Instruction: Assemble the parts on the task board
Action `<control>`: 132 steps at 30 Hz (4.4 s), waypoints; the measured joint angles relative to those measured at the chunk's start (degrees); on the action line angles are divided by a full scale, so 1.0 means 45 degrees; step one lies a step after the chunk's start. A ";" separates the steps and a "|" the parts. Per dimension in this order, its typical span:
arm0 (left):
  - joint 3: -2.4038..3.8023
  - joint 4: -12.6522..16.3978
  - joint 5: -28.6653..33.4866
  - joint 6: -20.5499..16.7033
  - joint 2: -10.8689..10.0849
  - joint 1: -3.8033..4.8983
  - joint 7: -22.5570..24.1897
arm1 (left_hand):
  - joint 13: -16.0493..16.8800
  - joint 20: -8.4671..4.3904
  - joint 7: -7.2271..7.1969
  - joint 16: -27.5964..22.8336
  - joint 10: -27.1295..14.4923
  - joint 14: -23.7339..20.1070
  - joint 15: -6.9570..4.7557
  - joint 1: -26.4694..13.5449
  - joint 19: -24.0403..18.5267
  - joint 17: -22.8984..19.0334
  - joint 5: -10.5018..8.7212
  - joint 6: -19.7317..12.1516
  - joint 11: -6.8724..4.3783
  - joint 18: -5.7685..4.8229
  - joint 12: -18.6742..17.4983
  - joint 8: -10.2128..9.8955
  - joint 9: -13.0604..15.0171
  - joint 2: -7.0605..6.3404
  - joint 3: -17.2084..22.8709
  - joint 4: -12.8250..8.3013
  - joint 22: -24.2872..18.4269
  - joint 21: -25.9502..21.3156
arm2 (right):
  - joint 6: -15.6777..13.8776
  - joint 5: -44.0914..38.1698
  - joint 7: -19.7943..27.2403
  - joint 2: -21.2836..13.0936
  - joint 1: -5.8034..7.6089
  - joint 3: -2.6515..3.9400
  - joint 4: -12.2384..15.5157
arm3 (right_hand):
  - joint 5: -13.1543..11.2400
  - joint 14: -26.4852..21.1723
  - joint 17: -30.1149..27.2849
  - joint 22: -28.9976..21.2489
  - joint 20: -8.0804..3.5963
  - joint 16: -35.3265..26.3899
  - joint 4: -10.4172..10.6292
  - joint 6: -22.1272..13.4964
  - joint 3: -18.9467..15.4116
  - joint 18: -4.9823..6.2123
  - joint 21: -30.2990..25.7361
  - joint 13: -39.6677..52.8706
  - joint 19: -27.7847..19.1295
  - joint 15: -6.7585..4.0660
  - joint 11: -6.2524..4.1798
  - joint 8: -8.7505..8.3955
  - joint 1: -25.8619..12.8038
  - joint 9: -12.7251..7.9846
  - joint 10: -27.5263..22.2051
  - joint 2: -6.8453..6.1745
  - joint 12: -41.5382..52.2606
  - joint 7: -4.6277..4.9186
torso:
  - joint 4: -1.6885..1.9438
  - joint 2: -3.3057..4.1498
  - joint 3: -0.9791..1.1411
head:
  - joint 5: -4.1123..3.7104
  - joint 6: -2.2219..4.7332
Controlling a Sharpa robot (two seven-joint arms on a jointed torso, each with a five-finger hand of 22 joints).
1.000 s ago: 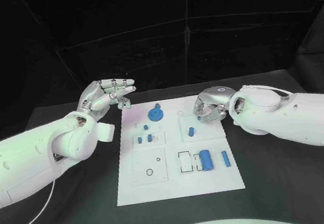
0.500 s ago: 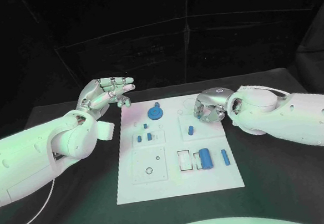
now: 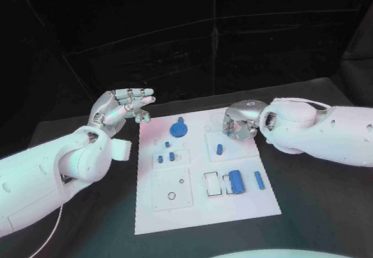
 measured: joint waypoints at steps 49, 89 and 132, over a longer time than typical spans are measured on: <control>-0.0009 -0.0308 0.0024 -0.0051 0.0134 -0.0001 -0.0279 | 0.0001 0.0000 0.0046 -0.0047 0.0001 -0.0045 -0.0045 0.0251 0.0001 -0.0390 0.0005 -0.0047 0.0000 -0.0004 0.0154 0.0112 0.0002 -0.0118 0.0037 -0.0250 -0.0020 0.0001 | -0.2718 -0.0063 -0.0306 -0.0922 -0.0140 -0.0024 0.3900 | -0.0430 0.0027 0.0254 0.0357 -0.0159 0.0256 -0.0299 0.0523 0.0565 -0.0001 0.0257 0.0081 0.0158 -0.0157 -0.0204 0.0070 -0.0231 0.0042 0.0429 0.0129 0.0222 -0.0205 | 0.0006 0.0004 -0.0011 | 0.0364 0.0032; -0.0009 -0.0110 0.0032 -0.0201 0.0331 0.0007 -0.0343 | 0.0001 -0.0001 0.0045 -0.0096 0.0001 -0.0137 -0.0045 0.0305 0.0001 -0.0460 0.0006 -0.0047 0.0000 -0.0005 0.0226 0.0160 0.0003 -0.0064 0.0000 -0.0284 -0.0033 0.0001 | -0.0896 -0.0489 0.0113 0.2037 -0.0925 -0.0470 0.2503 | -0.0309 0.0027 0.0227 0.0308 -0.0158 0.0256 -0.0334 0.0520 0.0599 -0.0002 0.0256 0.0058 0.0157 -0.0156 -0.0202 0.0036 -0.0282 0.0026 0.0427 0.0078 0.0220 -0.0204 | 0.0006 0.0001 -0.0012 | 0.1492 -0.0641; -0.0009 -0.0176 0.0038 -0.0195 0.0353 0.0007 -0.0382 | 0.0001 -0.0001 0.0045 -0.0095 0.0001 -0.0136 -0.0044 0.0305 0.0001 -0.0468 0.0005 -0.0047 0.0000 -0.0006 0.0225 0.0158 0.0003 -0.0064 0.0000 -0.0283 -0.0029 0.0001 | -0.0194 -0.0736 0.0068 0.2241 -0.1084 -0.0452 0.2287 | -0.0311 0.0027 0.0205 0.0279 -0.0158 0.0255 -0.0333 0.0547 0.0597 -0.0002 0.0255 0.0074 0.0157 -0.0156 -0.0201 -0.0001 -0.0347 0.0020 0.0426 0.0012 0.0221 -0.0176 | -0.0010 -0.0006 -0.0015 | 0.1664 -0.0837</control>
